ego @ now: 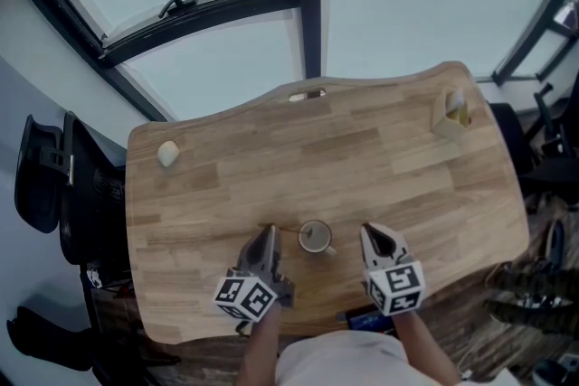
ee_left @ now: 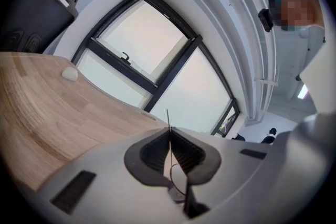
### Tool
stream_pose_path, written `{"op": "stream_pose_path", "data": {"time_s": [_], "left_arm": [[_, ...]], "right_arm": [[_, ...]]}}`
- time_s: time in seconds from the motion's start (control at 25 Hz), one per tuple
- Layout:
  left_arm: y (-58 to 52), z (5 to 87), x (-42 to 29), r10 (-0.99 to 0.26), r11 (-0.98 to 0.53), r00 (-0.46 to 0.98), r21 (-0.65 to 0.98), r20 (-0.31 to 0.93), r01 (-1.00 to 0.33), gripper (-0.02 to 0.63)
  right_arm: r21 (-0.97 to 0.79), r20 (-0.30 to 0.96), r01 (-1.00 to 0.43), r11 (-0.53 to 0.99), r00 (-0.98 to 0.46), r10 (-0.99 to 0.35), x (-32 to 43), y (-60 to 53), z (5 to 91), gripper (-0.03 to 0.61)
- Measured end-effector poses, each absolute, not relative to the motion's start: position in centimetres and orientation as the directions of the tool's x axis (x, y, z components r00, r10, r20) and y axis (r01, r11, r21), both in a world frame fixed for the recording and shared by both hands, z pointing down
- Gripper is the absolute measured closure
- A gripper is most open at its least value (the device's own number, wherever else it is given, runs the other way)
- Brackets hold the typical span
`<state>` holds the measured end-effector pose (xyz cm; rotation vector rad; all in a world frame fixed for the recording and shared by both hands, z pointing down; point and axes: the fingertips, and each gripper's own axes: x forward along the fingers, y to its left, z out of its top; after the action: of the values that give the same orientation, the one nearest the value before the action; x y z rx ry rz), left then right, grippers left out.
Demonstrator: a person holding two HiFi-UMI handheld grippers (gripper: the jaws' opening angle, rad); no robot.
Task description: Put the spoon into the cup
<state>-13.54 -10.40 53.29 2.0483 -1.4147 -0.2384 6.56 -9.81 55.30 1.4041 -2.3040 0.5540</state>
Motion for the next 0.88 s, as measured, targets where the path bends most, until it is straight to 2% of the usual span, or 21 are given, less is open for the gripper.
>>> {"op": "stream_pose_path", "data": {"time_s": [0.44, 0.88], "left_arm": [[-10.7, 53.9, -12.0, -0.86, -0.277, 0.452, 0.526, 0.237, -0.804, 0.612], [-10.7, 54.5, -11.7, -0.851, -0.282, 0.464, 0.532, 0.246, -0.799, 0.612]], "right_arm": [[-0.129, 0.52, -0.892, 0.433, -0.432, -0.737, 6.7, -10.2, 55.4, 0.581], [-0.13, 0.53, -0.889, 0.438, -0.436, -0.727, 6.2, -10.0, 55.9, 0.581]]}}
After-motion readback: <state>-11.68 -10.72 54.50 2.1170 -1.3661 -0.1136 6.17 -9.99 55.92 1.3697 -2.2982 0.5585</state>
